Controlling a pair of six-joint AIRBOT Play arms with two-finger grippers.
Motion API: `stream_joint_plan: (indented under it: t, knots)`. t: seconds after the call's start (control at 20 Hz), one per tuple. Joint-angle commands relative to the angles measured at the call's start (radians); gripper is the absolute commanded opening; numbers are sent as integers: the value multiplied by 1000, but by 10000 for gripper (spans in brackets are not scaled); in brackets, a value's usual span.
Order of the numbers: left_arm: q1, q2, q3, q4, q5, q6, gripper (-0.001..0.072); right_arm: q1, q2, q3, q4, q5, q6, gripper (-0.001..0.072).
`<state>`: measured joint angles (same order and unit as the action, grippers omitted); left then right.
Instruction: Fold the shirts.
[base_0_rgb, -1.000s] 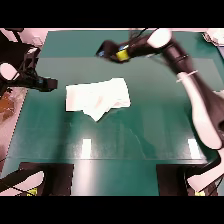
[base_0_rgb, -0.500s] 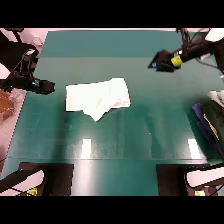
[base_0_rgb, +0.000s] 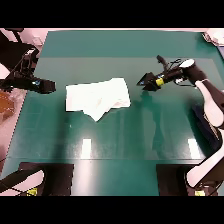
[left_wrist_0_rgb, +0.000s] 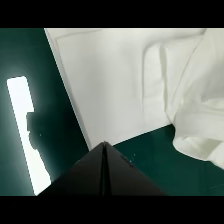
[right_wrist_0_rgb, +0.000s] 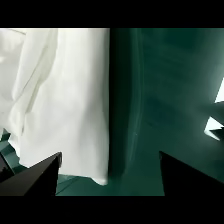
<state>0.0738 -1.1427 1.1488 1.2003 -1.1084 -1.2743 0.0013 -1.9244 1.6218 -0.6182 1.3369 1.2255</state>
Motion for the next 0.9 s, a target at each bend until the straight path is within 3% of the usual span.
stream_joint_plan:
  t: [0.0, 0.5, 0.55, 0.6, 0.65, 0.85]
  knots:
    - [1, 0, 1, 0, 1, 0, 22, 39, -124, 64, 51, 53, -31, 700]
    - [1, 0, 1, -1, -10, 0, 23, 228, -239, 237, 52, -5, -14, 676]
    - [1, 0, 1, -1, -17, 0, 23, 241, -242, 255, 52, -10, 5, 530]
    - [1, 0, 1, -1, -24, 0, 23, 253, -242, 273, 51, -16, 16, 209]
    - [1, 0, 1, -1, -30, 0, 23, 262, -242, 299, 50, -16, 39, 30]
    - [1, 0, 1, -7, -54, 0, 23, 270, -222, 476, 49, 31, 130, 24]
